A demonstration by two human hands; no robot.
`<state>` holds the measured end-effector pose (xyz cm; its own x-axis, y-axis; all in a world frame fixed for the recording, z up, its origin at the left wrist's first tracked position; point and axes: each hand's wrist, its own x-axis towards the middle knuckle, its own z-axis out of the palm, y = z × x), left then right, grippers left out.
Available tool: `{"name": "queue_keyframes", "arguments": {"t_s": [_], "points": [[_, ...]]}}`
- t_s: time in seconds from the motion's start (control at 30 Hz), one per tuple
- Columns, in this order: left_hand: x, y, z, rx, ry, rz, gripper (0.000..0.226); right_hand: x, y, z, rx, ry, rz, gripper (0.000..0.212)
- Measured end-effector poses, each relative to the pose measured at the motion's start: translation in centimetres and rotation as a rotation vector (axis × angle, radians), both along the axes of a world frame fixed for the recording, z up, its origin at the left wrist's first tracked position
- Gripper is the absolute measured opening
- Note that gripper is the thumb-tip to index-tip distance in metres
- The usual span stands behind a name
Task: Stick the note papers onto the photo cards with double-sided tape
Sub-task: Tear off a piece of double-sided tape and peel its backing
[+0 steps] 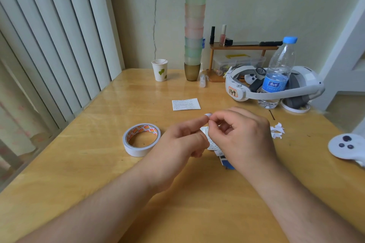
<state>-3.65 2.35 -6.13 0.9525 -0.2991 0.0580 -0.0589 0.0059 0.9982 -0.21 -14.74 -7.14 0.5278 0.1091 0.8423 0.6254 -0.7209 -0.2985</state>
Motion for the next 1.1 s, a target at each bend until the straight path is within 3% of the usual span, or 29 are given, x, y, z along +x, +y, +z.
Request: {"name": "queue_keyframes", "arguments": {"t_s": [0.73, 1.1], "points": [[0.12, 0.11, 0.5, -0.096, 0.049, 0.041, 0.042, 0.21, -0.14, 0.09, -0.009, 0.03, 0.034, 0.012], [0.22, 0.05, 0.12, -0.075, 0.038, 0.055, 0.05, 0.05, 0.27, 0.06, 0.04, 0.085, 0.077, 0.007]]}}
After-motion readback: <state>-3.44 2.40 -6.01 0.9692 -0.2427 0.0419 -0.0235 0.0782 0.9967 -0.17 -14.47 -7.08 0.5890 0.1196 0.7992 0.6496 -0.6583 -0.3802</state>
